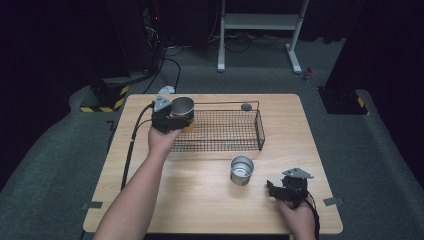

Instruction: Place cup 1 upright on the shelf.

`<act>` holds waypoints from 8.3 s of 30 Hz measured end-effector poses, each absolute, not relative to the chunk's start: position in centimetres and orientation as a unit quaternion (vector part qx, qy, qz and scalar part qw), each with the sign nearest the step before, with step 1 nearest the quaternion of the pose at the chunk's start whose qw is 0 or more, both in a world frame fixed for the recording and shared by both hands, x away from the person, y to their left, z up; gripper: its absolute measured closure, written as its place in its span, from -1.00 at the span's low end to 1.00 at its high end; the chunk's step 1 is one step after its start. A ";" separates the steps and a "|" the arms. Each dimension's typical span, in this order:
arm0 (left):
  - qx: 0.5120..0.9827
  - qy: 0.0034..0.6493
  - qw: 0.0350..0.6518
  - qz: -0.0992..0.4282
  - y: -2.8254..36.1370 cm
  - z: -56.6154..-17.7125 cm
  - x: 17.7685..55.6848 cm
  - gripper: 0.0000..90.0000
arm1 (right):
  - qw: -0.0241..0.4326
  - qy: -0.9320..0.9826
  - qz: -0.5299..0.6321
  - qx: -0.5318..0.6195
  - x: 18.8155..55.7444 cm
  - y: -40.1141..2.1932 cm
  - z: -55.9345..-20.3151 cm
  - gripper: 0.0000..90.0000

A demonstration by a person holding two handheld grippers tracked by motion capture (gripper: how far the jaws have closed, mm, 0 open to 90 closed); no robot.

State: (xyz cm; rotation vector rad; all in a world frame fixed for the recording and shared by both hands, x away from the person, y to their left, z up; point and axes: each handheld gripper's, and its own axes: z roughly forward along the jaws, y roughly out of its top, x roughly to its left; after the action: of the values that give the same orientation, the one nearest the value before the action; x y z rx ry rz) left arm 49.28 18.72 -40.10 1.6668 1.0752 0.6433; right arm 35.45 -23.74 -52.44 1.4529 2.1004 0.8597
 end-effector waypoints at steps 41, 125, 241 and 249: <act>0.721 0.474 0.441 0.249 17.4 -45.3 50.2 -0.71 | 0.222 0.761 0.311 0.524 35.4 -23.8 -52.4 -0.69; 0.732 0.492 0.403 0.244 17.6 -45.6 49.5 -1.00 | 0.222 0.762 0.311 0.523 35.4 -23.7 -52.5 -0.69; 0.783 0.477 0.362 0.171 23.5 -52.3 34.1 -0.86 | 0.222 0.760 0.313 0.525 35.3 -23.6 -52.5 -0.68; 0.783 0.465 0.368 0.187 23.5 -52.7 32.7 -0.84 | 0.222 0.760 0.313 0.525 35.3 -23.6 -52.5 -0.68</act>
State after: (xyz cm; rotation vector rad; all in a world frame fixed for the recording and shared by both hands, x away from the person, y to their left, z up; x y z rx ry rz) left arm 32.68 23.49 -52.70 2.0104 1.1947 0.4794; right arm 35.29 -23.60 -52.46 1.4510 2.0979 0.8634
